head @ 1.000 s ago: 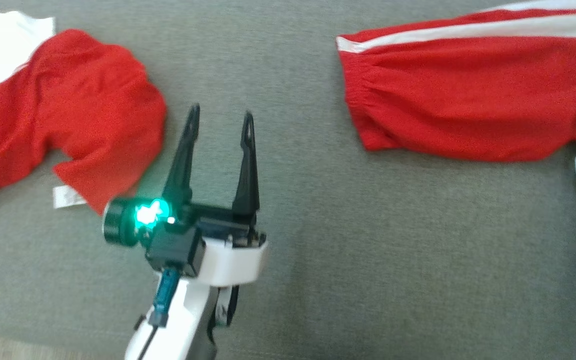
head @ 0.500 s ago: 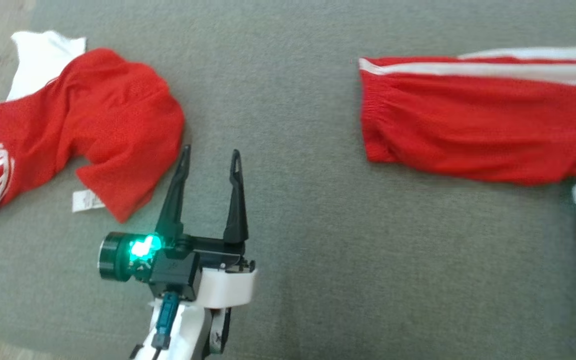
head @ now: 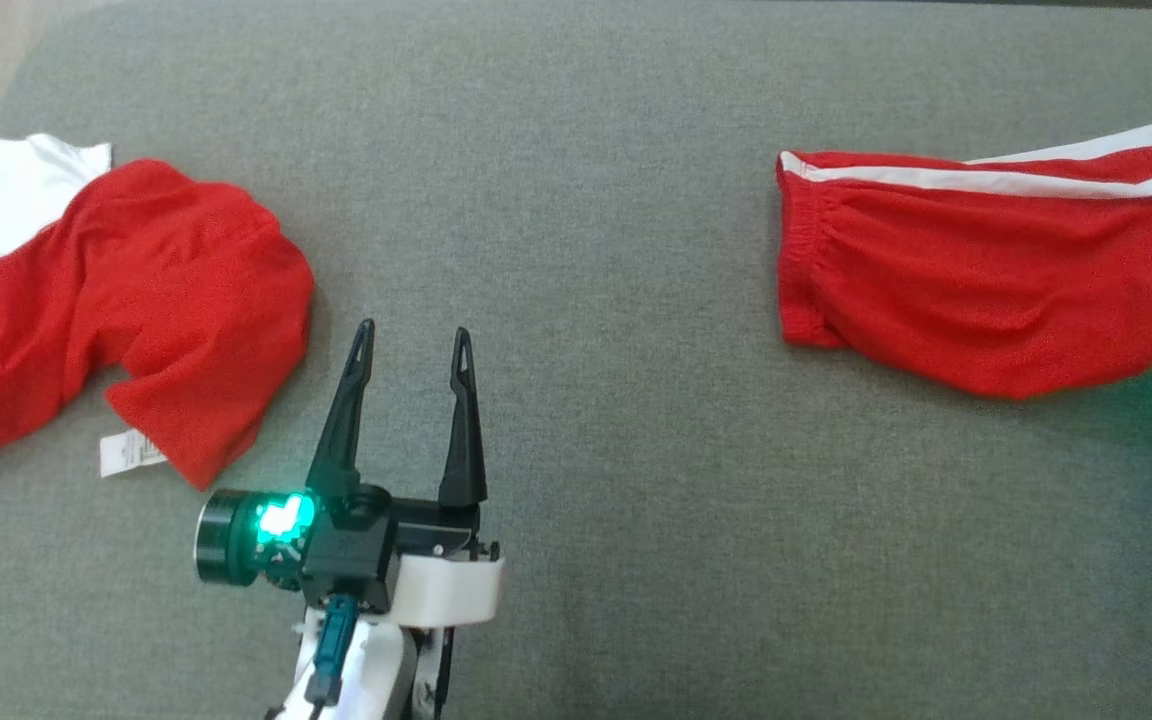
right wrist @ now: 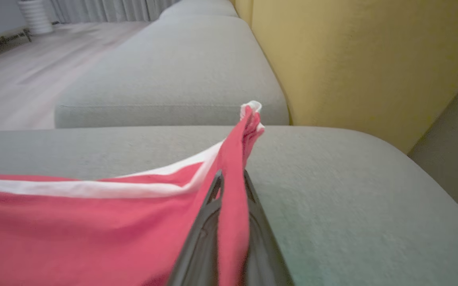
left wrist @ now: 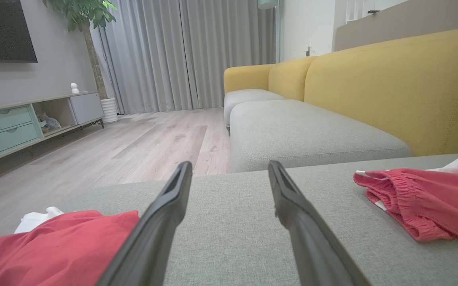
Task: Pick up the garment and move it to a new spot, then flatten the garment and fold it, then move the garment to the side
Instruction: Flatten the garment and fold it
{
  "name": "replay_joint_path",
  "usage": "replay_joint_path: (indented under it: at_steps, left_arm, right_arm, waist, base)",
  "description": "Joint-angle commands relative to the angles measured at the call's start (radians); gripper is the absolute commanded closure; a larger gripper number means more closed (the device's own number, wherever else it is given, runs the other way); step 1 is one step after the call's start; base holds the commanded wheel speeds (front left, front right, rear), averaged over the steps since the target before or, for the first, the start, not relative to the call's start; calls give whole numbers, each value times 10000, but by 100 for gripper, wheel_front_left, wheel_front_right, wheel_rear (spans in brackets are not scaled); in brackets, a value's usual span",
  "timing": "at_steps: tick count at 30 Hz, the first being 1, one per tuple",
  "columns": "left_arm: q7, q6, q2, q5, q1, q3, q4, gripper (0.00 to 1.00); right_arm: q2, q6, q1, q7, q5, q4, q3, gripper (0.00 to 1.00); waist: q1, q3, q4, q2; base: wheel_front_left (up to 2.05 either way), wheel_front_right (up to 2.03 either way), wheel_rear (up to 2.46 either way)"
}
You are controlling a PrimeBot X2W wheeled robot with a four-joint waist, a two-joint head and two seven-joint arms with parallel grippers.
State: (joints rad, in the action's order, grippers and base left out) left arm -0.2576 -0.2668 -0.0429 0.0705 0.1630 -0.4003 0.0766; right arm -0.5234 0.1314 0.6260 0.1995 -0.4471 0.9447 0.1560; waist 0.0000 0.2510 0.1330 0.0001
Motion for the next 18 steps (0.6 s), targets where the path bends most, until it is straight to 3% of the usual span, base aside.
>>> replay_joint_path:
  at_steps: [1,9,16,17,18]
  left_arm:
    - [-41,10,-74,-58,38,307,-269,0]
    - [-41,83,-74,51,-113,211,-237,0]
    - [-41,-37,-74,97,-244,124,-255,0]
    - [-41,-46,-74,109,-247,113,-247,0]
    - [-41,-54,-74,119,-253,97,-221,0]
  right_arm:
    - [30,-7,131,114,52,-596,252,100]
    - [1007,-7,-401,-437,-236,-3073,1045,100]
    - [2507,-7,-1098,-1103,433,-4445,1909,100]
    - [2803,-7,-1193,-1130,535,-4449,1985,83]
    - [3082,-7,-1288,-1136,642,-4411,2057,52]
  waist:
    - [0,-102,-5,-1]
    - [0,-476,213,-1]
    - [0,-616,521,-1]
    - [0,-627,555,-1]
    - [0,-641,584,-1]
  base:
    - [0,0,0]
    - [0,0,0]
    - [0,0,0]
    - [0,0,0]
    - [0,0,0]
